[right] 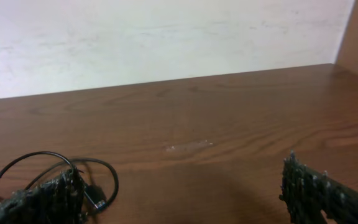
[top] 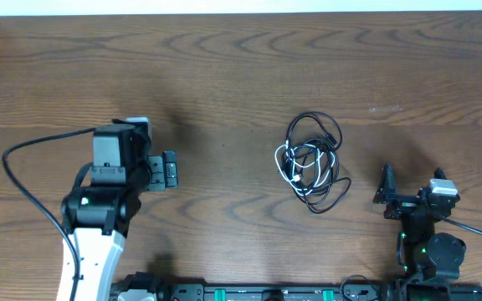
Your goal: Untangle cables
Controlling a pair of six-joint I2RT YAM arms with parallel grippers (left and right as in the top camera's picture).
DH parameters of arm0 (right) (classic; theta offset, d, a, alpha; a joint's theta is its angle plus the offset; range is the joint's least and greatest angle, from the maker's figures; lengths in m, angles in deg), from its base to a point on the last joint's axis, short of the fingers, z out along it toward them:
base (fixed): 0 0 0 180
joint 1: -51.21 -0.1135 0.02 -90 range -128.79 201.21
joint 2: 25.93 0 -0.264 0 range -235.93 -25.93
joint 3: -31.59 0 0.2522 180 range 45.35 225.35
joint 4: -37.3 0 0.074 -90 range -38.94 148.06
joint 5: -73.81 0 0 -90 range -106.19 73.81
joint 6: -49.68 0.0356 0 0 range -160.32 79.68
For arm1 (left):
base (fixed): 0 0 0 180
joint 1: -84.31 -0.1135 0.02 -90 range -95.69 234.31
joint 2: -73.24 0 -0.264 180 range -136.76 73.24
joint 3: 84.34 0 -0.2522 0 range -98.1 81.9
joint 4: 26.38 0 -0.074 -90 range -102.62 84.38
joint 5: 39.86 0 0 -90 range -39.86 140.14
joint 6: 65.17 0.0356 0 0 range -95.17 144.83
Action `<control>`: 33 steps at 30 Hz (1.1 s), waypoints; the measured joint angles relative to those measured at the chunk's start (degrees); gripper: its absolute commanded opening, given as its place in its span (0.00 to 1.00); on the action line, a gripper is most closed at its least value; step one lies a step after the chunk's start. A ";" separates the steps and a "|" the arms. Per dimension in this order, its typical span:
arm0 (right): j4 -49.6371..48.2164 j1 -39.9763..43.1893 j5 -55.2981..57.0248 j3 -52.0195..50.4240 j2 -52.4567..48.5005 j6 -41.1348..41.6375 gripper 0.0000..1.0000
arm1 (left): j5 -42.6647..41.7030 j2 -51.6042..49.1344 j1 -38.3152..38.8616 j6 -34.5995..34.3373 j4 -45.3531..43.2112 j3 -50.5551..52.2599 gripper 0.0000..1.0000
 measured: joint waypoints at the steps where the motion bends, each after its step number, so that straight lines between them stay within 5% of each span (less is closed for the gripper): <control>1: -0.02 0.00 0.02 0.00 0.00 0.00 0.99 | -0.02 -0.72 0.00 -0.22 0.52 -0.68 0.94; 8: -0.02 0.00 0.02 0.00 0.00 0.00 0.99 | -0.28 -7.50 0.00 -1.05 5.99 -7.98 0.94; 33: -0.02 0.00 0.02 0.00 0.00 0.00 0.99 | -0.26 -9.33 0.00 -1.05 6.21 -8.20 0.94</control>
